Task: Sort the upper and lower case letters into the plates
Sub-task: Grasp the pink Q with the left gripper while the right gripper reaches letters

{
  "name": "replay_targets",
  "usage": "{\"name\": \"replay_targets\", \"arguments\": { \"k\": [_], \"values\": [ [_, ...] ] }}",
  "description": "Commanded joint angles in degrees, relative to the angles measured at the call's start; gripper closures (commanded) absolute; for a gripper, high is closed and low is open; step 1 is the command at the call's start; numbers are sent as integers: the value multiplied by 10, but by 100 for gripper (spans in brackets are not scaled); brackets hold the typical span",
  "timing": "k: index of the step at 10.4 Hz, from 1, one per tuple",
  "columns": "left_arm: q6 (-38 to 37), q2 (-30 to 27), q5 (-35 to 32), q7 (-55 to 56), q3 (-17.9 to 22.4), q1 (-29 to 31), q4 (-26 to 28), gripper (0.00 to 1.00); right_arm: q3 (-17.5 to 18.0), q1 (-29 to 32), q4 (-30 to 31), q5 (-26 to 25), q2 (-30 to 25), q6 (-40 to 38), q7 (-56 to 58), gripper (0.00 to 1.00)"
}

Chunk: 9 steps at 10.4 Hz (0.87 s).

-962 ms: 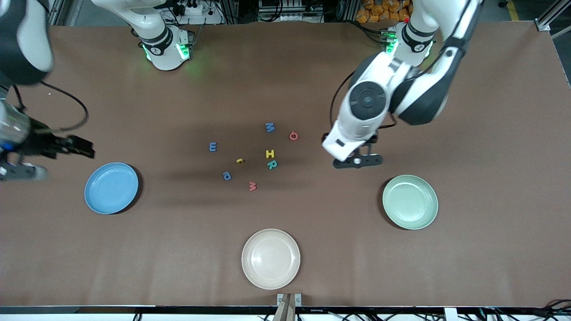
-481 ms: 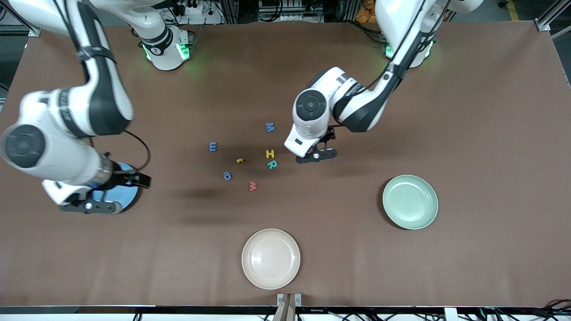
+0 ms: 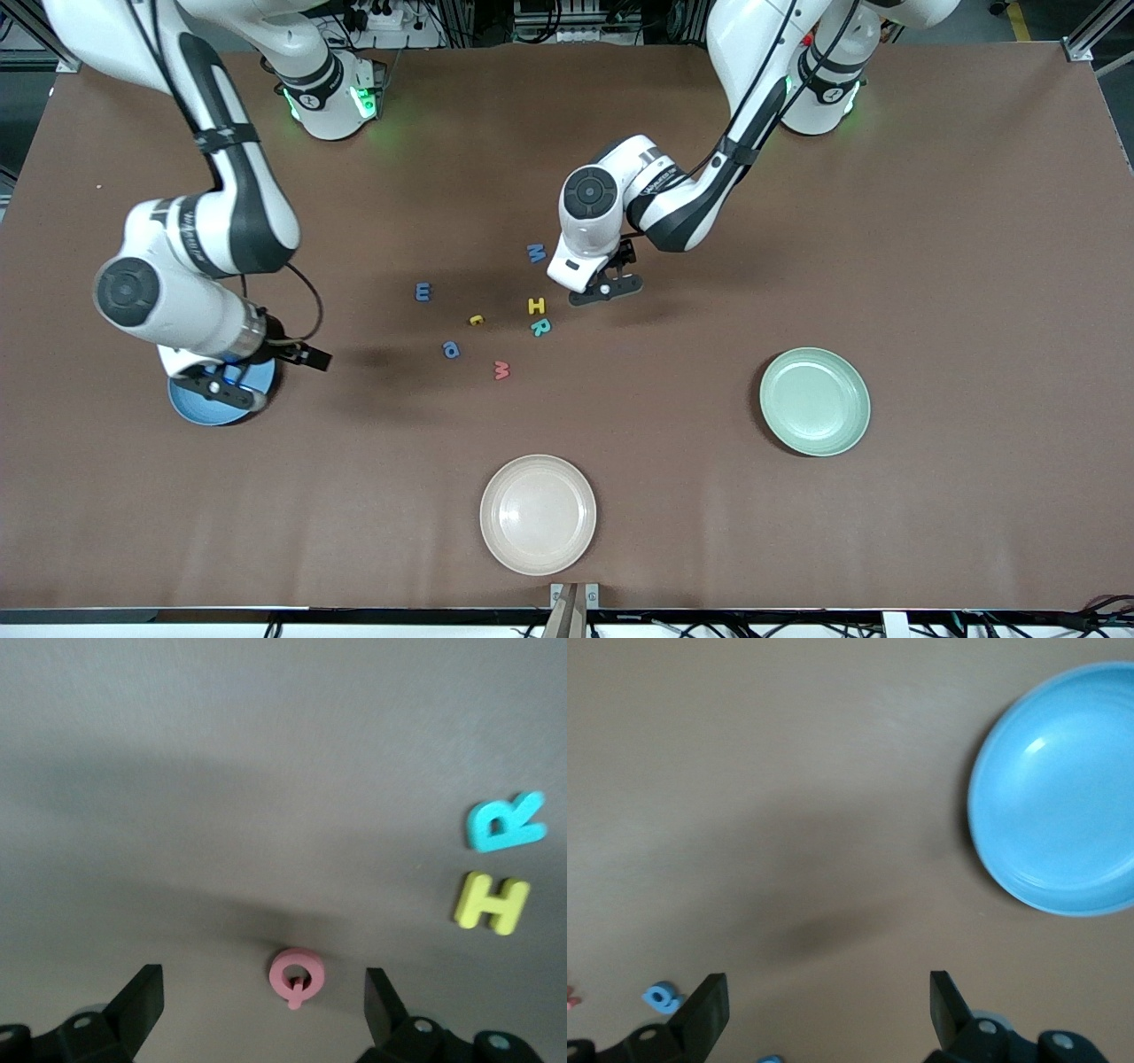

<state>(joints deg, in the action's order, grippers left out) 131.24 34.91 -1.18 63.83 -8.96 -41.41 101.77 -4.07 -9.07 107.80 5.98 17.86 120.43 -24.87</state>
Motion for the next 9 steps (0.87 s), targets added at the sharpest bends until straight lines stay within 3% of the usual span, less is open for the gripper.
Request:
{"name": "replay_targets", "arguments": {
  "k": [1, 6, 9],
  "values": [
    [87, -12, 10, 31, 4, -16, 74, 0, 5, 2, 42, 23, -75, -26, -100, 0],
    [116, -10, 7, 36, 4, -22, 87, 7, 6, -73, 42, 17, -75, -22, -390, 0],
    [124, -2, 4, 33, 5, -22, 84, 9, 6, -111, 37, 16, -28, 10, -485, 0]
  ]
}}
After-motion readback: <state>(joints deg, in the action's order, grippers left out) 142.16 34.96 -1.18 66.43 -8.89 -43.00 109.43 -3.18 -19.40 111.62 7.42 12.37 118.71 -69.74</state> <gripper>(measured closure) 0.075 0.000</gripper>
